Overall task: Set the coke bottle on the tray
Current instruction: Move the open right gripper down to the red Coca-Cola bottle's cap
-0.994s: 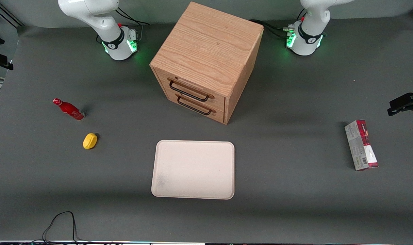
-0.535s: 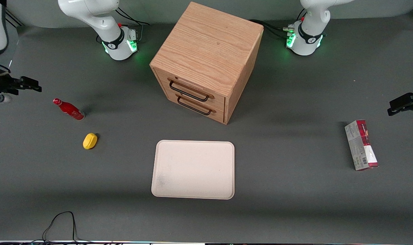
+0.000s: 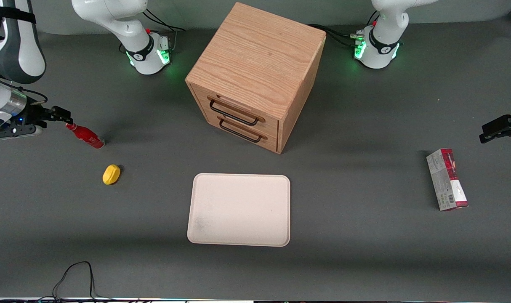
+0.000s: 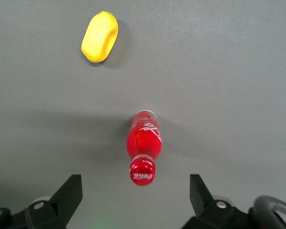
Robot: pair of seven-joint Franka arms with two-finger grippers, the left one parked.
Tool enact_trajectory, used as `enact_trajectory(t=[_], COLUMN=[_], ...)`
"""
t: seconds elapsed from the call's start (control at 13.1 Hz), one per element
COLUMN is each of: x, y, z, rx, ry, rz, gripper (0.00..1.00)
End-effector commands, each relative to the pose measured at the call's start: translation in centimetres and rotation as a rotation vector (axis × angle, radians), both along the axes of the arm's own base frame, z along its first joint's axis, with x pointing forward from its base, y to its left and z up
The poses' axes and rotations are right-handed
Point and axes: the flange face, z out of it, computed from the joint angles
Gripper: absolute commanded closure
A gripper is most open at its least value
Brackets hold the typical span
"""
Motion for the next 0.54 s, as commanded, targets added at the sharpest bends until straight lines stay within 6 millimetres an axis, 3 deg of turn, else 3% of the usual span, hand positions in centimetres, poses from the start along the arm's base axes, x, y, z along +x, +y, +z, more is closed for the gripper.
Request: enact_trajectory(t=[0.0, 0.38, 0.46], x=[-1.0, -1.7, -2.0], y=[0.3, 0.8, 0.1], z=[-1.6, -4.3, -4.6], rx=[-0.003, -0.008, -0.007], ry=[-0.04, -0.05, -0.054], rz=[-0.011, 0.003, -0.009], gripper=[0.0, 0.0, 0.0])
